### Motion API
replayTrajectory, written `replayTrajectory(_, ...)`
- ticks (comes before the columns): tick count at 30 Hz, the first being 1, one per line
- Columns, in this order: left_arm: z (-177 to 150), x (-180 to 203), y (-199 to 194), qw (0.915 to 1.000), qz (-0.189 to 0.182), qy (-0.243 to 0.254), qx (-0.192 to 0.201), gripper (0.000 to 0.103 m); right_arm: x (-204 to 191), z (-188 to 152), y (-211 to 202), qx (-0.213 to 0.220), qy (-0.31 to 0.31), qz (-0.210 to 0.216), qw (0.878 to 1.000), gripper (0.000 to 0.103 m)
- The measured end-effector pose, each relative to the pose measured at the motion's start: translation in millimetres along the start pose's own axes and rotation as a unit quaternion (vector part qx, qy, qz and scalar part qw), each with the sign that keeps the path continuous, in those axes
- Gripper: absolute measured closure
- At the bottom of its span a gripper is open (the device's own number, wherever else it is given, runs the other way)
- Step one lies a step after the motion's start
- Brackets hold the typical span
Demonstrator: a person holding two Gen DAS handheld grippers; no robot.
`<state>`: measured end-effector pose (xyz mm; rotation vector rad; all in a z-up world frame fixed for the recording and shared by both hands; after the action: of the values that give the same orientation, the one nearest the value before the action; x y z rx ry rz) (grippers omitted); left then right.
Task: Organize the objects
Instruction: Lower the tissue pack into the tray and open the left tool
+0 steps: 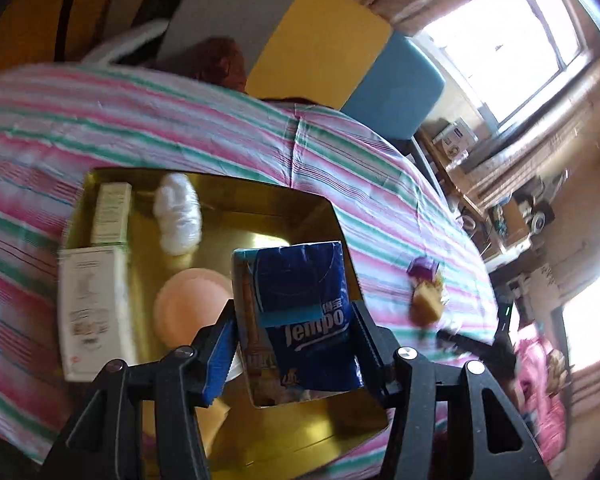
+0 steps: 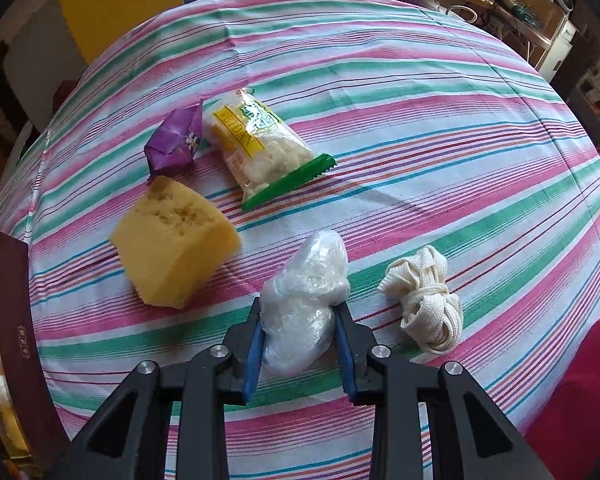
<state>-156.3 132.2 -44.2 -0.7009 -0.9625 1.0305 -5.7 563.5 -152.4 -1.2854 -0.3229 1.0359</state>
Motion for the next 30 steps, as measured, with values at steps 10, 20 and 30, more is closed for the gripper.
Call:
replayTrajectory(10, 43, 8, 95, 0.994, 0.102, 0.007, -0.04, 0.048, -4, 4, 0, -0.002, -0.005, 0.017, 1.0, 0.071)
replayTrajectory(20, 47, -4, 132, 0.9858, 0.155, 0.029, -0.058, 0.048, -5, 0, -2, -0.002, -0.009, 0.022, 1.0, 0.071)
replayTrajectory(30, 47, -4, 121, 0.9845, 0.161, 0.048, -0.049, 0.031, -3, -3, -2, -0.003, -0.008, 0.02, 1.0, 0.071)
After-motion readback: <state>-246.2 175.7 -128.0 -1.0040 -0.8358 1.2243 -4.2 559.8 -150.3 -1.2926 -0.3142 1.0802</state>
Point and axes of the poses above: each gripper's, at about its wrist camera, not at the fingertips, and y roughly the way its jaws point, x to its right, z to its top, the point moved 7 cm from there along y, roughly the way its jaws point, and after that the axes turned 15 degrees about z, right-handed, at the moved point
